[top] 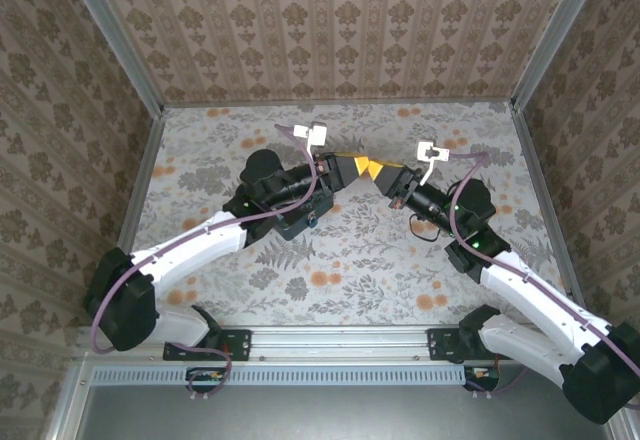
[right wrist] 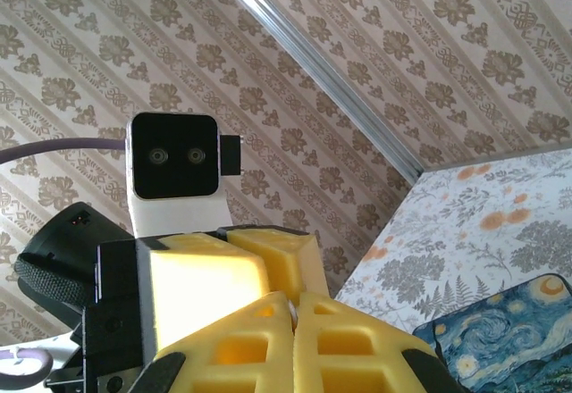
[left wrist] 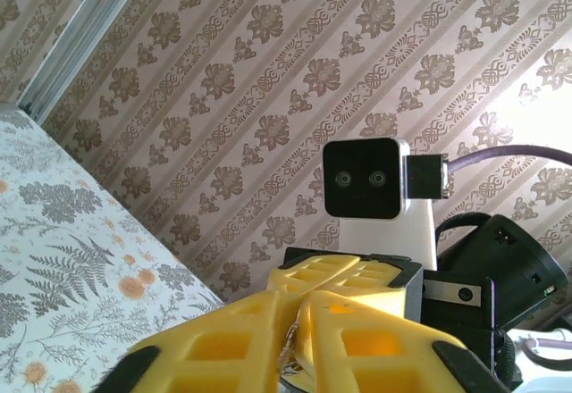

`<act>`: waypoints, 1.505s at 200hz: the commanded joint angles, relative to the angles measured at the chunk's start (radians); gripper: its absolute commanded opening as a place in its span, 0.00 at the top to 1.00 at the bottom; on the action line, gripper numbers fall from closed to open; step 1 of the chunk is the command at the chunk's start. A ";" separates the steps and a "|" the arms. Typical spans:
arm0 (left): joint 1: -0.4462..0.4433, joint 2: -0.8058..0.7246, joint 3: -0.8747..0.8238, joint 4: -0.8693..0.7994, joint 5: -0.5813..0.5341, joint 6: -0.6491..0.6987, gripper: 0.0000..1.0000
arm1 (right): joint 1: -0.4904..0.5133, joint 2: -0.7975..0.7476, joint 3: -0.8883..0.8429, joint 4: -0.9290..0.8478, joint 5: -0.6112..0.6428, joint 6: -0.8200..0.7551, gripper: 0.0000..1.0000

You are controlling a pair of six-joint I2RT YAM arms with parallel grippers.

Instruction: Unlock a padlock with a key

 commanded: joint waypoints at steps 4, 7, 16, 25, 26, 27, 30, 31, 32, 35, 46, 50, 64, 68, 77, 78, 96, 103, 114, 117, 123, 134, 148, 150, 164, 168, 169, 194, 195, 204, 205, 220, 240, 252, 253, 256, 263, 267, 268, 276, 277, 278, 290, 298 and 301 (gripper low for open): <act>-0.013 0.002 0.049 0.015 0.047 0.017 0.96 | 0.004 -0.014 -0.018 0.034 0.046 0.002 1.00; -0.013 0.002 0.050 0.013 0.047 0.018 0.97 | 0.004 -0.014 -0.019 0.035 0.049 0.003 1.00; -0.014 0.002 0.053 0.007 0.045 0.019 0.99 | 0.004 -0.014 -0.024 0.049 0.051 0.006 1.00; -0.014 0.002 0.055 0.005 0.047 0.023 1.00 | 0.004 -0.012 -0.024 0.054 0.049 0.008 1.00; -0.015 0.002 0.055 0.005 0.048 0.023 1.00 | 0.004 -0.012 -0.025 0.053 0.048 0.008 1.00; -0.015 0.002 0.055 0.005 0.048 0.023 1.00 | 0.004 -0.012 -0.025 0.053 0.048 0.008 1.00; -0.015 0.001 0.056 0.004 0.048 0.024 1.00 | 0.004 -0.011 -0.023 0.051 0.045 0.007 1.00; -0.014 0.001 0.056 0.004 0.049 0.025 1.00 | 0.004 -0.011 -0.023 0.051 0.044 0.007 1.00; -0.013 0.001 0.057 0.003 0.049 0.025 1.00 | 0.004 -0.011 -0.023 0.050 0.043 0.007 1.00; -0.014 0.000 0.059 -0.002 0.049 0.027 1.00 | 0.004 -0.011 -0.022 0.048 0.038 0.007 1.00; -0.013 -0.002 0.062 -0.008 0.053 0.035 1.00 | 0.004 -0.013 -0.023 0.044 0.035 0.007 0.93; -0.013 -0.003 0.062 -0.012 0.053 0.038 1.00 | 0.004 -0.015 -0.025 0.040 0.038 0.007 0.86; -0.008 -0.011 0.071 -0.050 0.059 0.057 1.00 | 0.004 -0.036 -0.029 0.006 0.051 -0.004 0.61; -0.004 -0.013 0.075 -0.065 0.063 0.063 1.00 | 0.003 -0.048 -0.030 -0.011 0.059 -0.011 0.55; 0.001 -0.023 0.090 -0.127 0.069 0.089 1.00 | 0.000 -0.075 -0.031 -0.061 0.071 -0.036 0.47; 0.002 -0.023 0.092 -0.135 0.070 0.092 1.00 | -0.001 -0.078 -0.030 -0.069 0.071 -0.039 0.47; 0.014 -0.044 0.144 -0.303 0.085 0.166 1.00 | -0.027 -0.135 -0.020 -0.200 0.064 -0.096 0.43; 0.018 -0.050 0.175 -0.393 0.124 0.205 1.00 | -0.044 -0.149 -0.013 -0.241 0.047 -0.110 0.43; 0.023 -0.056 0.228 -0.530 0.142 0.267 1.00 | -0.086 -0.171 0.000 -0.288 -0.012 -0.117 0.43; 0.025 -0.058 0.240 -0.559 0.148 0.282 1.00 | -0.100 -0.174 0.001 -0.292 -0.031 -0.114 0.43; 0.029 -0.060 0.259 -0.600 0.168 0.299 1.00 | -0.127 -0.180 0.004 -0.293 -0.074 -0.103 0.43; 0.043 -0.066 0.280 -0.647 0.199 0.316 1.00 | -0.175 -0.179 0.003 -0.269 -0.155 -0.068 0.43; 0.057 -0.076 0.290 -0.674 0.236 0.326 1.00 | -0.228 -0.155 0.010 -0.194 -0.276 0.001 0.42; 0.058 -0.077 0.292 -0.677 0.239 0.328 1.00 | -0.230 -0.152 0.011 -0.189 -0.284 0.005 0.42; 0.060 -0.080 0.309 -0.709 0.258 0.345 1.00 | -0.232 -0.112 0.032 -0.132 -0.369 0.038 0.37; 0.060 -0.081 0.313 -0.715 0.260 0.346 1.00 | -0.232 -0.103 0.037 -0.111 -0.386 0.051 0.36; 0.061 -0.081 0.313 -0.716 0.260 0.346 1.00 | -0.232 -0.100 0.037 -0.106 -0.390 0.054 0.36; 0.057 -0.078 0.304 -0.691 0.263 0.328 1.00 | -0.196 -0.080 0.053 -0.039 -0.423 0.055 0.33; 0.057 -0.077 0.303 -0.688 0.263 0.326 1.00 | -0.194 -0.080 0.054 -0.040 -0.423 0.052 0.33; 0.055 -0.074 0.294 -0.665 0.267 0.313 1.00 | -0.168 -0.074 0.067 -0.053 -0.419 0.026 0.32; 0.055 -0.074 0.293 -0.663 0.267 0.312 1.00 | -0.165 -0.073 0.069 -0.055 -0.419 0.024 0.32; 0.051 -0.068 0.286 -0.645 0.274 0.302 1.00 | -0.132 -0.055 0.085 -0.055 -0.418 0.007 0.32; 0.045 -0.065 0.283 -0.637 0.272 0.300 1.00 | -0.116 -0.039 0.093 -0.039 -0.416 0.007 0.33; 0.045 -0.062 0.284 -0.636 0.272 0.300 1.00 | -0.109 -0.034 0.098 -0.033 -0.418 0.006 0.35; 0.045 -0.062 0.285 -0.636 0.272 0.299 1.00 | -0.108 -0.034 0.099 -0.033 -0.418 0.005 0.35; 0.045 -0.063 0.285 -0.636 0.274 0.299 1.00 | -0.107 -0.032 0.100 -0.034 -0.418 0.004 0.35; 0.044 -0.061 0.284 -0.636 0.276 0.299 1.00 | -0.102 -0.029 0.105 -0.036 -0.419 0.003 0.37; 0.043 -0.061 0.284 -0.637 0.277 0.299 1.00 | -0.098 -0.025 0.108 -0.035 -0.422 0.002 0.39; 0.043 -0.061 0.284 -0.637 0.277 0.299 1.00 | -0.098 -0.025 0.108 -0.035 -0.422 0.002 0.39; 0.043 -0.061 0.284 -0.636 0.277 0.296 1.00 | -0.090 -0.019 0.112 -0.041 -0.422 -0.005 0.40; 0.043 -0.061 0.284 -0.635 0.278 0.296 1.00 | -0.089 -0.018 0.114 -0.044 -0.421 -0.008 0.40; 0.043 -0.061 0.284 -0.634 0.278 0.296 1.00 | -0.088 -0.018 0.115 -0.046 -0.420 -0.010 0.40; 0.042 -0.060 0.284 -0.632 0.282 0.297 1.00 | -0.081 -0.014 0.118 -0.067 -0.412 -0.025 0.40; 0.042 -0.061 0.285 -0.631 0.282 0.295 1.00 | -0.079 -0.012 0.116 -0.063 -0.411 -0.025 0.41; 0.043 -0.061 0.284 -0.632 0.283 0.295 1.00 | -0.078 -0.011 0.116 -0.063 -0.411 -0.024 0.41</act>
